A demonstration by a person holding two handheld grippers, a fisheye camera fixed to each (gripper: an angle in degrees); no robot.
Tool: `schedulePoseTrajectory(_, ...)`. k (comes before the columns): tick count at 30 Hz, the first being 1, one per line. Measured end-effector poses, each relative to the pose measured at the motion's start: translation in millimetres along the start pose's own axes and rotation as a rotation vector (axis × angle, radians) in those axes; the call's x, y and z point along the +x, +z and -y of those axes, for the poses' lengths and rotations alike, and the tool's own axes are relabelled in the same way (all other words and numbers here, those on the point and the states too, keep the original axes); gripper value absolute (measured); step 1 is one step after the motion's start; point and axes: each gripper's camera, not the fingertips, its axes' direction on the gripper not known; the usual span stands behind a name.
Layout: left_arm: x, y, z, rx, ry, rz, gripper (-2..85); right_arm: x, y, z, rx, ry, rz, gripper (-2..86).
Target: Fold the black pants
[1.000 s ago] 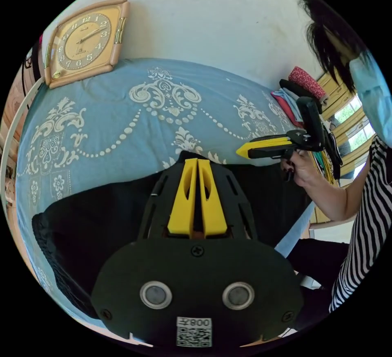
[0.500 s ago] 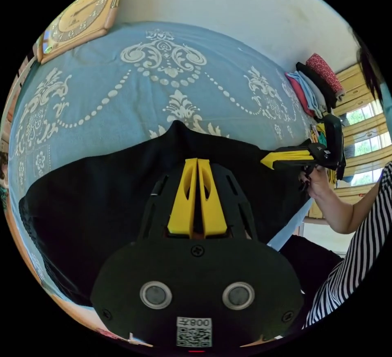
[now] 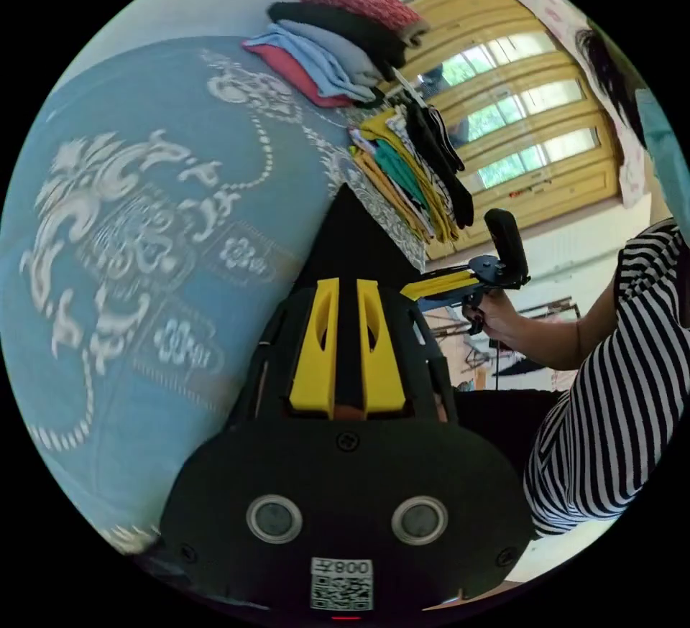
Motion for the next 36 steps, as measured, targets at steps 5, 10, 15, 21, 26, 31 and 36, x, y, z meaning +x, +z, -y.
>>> schedulePoseTrajectory(5,-2,104,71,-0.159,0.215,0.132,6.3,50,-51,-60,0.105,0.240,-0.123,6.7)
schedulePoseTrajectory(10,-21,194,95,-0.221,0.239,0.285,6.4,65,-71,-103,0.114,0.323,-0.144,6.7)
schedulePoseTrajectory(15,-43,253,90,-0.254,0.243,0.322,3.9,73,-79,-132,0.134,0.358,-0.081,6.0)
schedulePoseTrajectory(21,-61,298,84,-0.251,0.215,0.314,1.4,73,-103,-162,0.135,0.327,-0.025,2.3)
schedulePoseTrajectory(26,-60,320,82,-0.227,0.255,0.327,0.8,73,-133,-182,0.169,0.301,0.008,0.9)
schedulePoseTrajectory(31,-77,361,89,-0.237,0.268,0.353,0.8,83,-141,-195,0.164,0.307,0.009,0.8)
schedulePoseTrajectory(36,-101,398,91,-0.278,0.246,0.343,2.1,89,-139,-208,0.162,0.339,0.029,1.6)
